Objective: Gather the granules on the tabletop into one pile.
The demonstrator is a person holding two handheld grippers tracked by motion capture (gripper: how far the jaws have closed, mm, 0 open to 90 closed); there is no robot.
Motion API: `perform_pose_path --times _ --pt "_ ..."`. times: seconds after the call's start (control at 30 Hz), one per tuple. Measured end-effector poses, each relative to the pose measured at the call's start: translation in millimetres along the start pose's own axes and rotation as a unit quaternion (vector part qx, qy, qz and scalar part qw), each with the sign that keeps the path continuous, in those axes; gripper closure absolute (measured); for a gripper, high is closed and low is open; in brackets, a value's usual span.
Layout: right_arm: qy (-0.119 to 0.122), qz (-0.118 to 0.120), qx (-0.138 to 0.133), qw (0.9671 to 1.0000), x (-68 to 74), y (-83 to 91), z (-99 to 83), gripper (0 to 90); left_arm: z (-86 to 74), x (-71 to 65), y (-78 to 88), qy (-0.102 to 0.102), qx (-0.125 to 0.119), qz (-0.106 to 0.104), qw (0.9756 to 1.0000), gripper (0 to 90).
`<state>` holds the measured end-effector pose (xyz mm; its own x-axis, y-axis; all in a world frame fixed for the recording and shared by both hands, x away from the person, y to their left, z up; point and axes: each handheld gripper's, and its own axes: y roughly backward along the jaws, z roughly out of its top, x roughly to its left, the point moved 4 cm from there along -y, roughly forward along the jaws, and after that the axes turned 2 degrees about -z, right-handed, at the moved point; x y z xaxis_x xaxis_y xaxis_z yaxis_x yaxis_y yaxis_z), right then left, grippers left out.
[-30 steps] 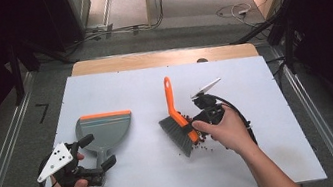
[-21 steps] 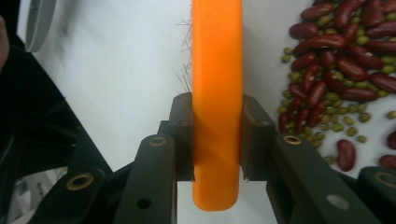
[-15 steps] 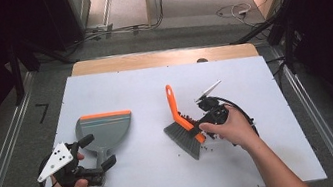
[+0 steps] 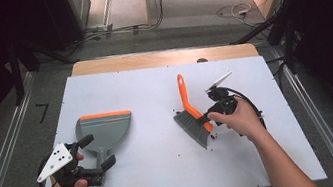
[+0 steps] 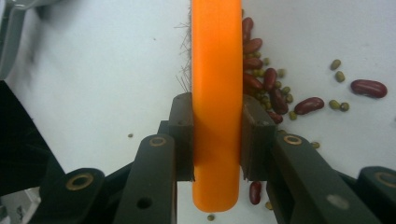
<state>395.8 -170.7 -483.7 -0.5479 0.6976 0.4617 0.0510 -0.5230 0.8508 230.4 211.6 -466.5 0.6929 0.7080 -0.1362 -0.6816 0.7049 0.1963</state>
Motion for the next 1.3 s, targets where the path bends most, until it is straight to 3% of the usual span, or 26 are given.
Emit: perform_pose_path --times 0.13,0.4,0.57,0.8,0.87,0.97,1.03,1.17,1.3 --pt "0.002 0.001 -0.018 0.9998 9.6 2.0 2.7 68.5 0.1 0.4 -0.9 0.0 0.0 0.0 1.0 0.0" --pt "-0.058 0.02 -0.061 0.9962 20.3 -11.4 26.0 68.5 0.1 -1.4 -1.6 -0.002 0.001 -0.003 1.0 0.0" --pt "-0.092 0.002 -0.061 0.9939 9.7 -17.8 25.5 68.5 -0.2 0.3 0.2 -0.002 0.001 -0.002 1.0 0.0" --pt "-0.119 0.004 -0.067 0.9906 -7.8 -5.3 8.0 68.5 0.7 -0.3 -2.0 -0.002 0.001 -0.002 1.0 0.0" --pt "-0.122 -0.007 -0.071 0.9899 -11.3 -0.5 3.1 68.4 0.7 -1.3 -3.0 -0.005 0.002 -0.003 1.0 0.0" --pt "-0.11 -0.012 -0.079 0.9907 -10.9 6.7 -0.4 68.5 0.6 -2.0 -3.8 -0.005 0.003 -0.004 1.0 0.0" --pt "-0.102 0.001 -0.082 0.9914 -4.6 9.8 -0.6 68.5 0.7 -2.4 -4.0 -0.005 0.003 -0.004 1.0 0.0" --pt "-0.072 0.027 -0.076 0.9941 23.5 9.8 -0.7 68.5 0.4 -2.7 -4.6 -0.004 0.004 -0.003 1.0 0.0" --pt "-0.04 0.044 -0.053 0.9969 53.9 -7.1 -4.6 68.5 0.1 -2.1 -4.3 -0.004 0.003 -0.004 1.0 0.0"
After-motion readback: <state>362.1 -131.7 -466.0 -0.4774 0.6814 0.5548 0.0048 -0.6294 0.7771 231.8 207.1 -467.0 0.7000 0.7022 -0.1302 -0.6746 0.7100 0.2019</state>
